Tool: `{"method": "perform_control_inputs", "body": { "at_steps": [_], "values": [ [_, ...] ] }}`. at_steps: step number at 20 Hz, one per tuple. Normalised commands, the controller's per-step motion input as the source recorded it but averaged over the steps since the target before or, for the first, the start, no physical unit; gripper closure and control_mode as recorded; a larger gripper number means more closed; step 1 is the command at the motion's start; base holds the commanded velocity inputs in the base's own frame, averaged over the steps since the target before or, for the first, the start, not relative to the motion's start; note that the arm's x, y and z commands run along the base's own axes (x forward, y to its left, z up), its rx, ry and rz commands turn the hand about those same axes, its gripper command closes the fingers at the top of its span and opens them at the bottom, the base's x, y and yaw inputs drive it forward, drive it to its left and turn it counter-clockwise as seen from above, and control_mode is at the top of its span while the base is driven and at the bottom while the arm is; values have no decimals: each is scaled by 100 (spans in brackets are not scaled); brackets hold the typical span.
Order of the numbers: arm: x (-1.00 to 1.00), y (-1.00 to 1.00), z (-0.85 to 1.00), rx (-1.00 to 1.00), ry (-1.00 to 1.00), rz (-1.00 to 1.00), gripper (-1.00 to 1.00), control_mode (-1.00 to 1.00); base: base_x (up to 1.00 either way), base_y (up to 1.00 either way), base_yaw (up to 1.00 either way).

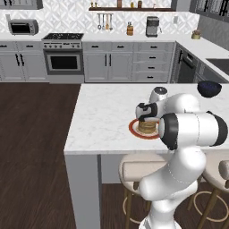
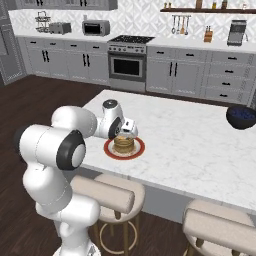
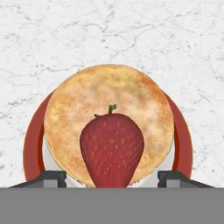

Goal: Take the strawberry from the fridge and place it on top of the pancake, located on the dining counter.

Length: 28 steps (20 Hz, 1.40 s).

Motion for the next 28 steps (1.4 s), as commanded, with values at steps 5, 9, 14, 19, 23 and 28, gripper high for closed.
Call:
{"method": "perform_control_inputs", "body": {
  "at_steps": [5,9,14,19,23,28],
  "values": [
    [15,0,8,-2,0,4,-100,-100,0,0,0],
    [8,11,40,-13,0,1,-100,-100,0,0,0],
    [-5,0,48,-1,0,0,-100,-100,0,0,0],
    [-46,27,64,1,-5,0,-100,-100,0,0,0],
    [-81,58,67,0,-9,0,-100,-100,0,0,0],
    [-90,95,7,0,0,0,-100,-100,0,0,0]
  ]
}}
